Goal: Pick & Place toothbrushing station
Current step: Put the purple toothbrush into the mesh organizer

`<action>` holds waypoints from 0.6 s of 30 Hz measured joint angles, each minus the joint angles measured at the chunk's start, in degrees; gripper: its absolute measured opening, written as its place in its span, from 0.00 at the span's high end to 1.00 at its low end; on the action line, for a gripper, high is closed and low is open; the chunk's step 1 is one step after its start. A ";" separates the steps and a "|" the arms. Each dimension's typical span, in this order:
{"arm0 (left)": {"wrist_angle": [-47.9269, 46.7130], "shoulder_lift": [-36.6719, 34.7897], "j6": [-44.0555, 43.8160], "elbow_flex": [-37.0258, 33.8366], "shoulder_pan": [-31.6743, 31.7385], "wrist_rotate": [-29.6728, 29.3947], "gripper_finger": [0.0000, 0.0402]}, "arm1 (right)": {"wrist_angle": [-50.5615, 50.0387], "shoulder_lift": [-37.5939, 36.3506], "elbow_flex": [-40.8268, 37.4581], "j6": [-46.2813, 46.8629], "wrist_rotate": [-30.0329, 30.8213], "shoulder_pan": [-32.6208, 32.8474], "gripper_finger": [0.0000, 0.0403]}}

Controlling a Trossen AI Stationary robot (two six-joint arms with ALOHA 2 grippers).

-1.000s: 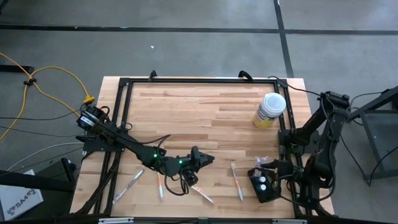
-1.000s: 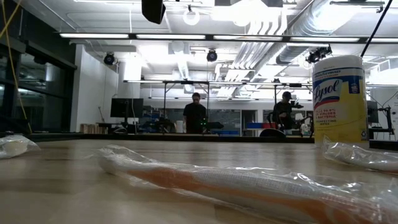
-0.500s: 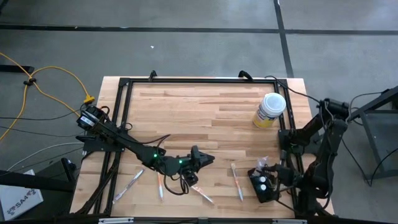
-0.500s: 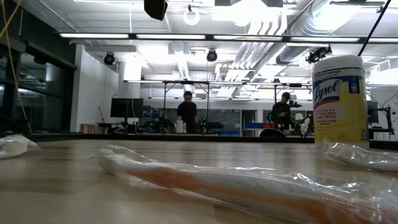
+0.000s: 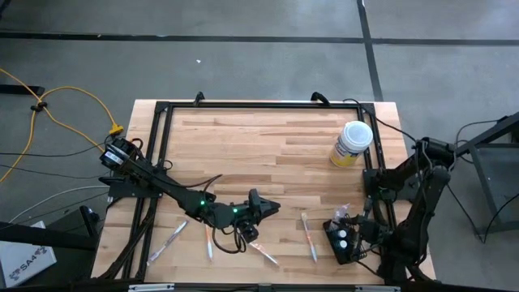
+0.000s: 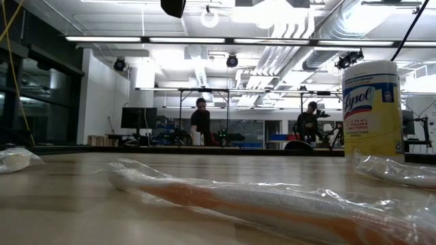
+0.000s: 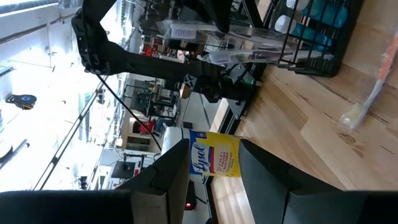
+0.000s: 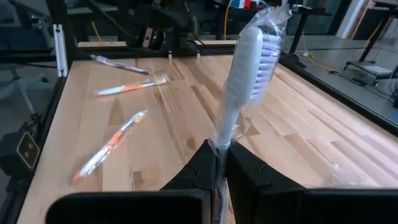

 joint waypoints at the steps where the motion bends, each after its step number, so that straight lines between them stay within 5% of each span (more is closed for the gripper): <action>1: 0.00 0.00 0.00 0.00 0.00 0.00 0.67 | -0.36 0.41 -0.02 1.23 -0.05 0.00 0.97; 18: 0.13 0.00 0.00 0.00 0.00 0.02 0.67 | -6.54 5.91 0.00 15.23 -6.07 -0.04 0.97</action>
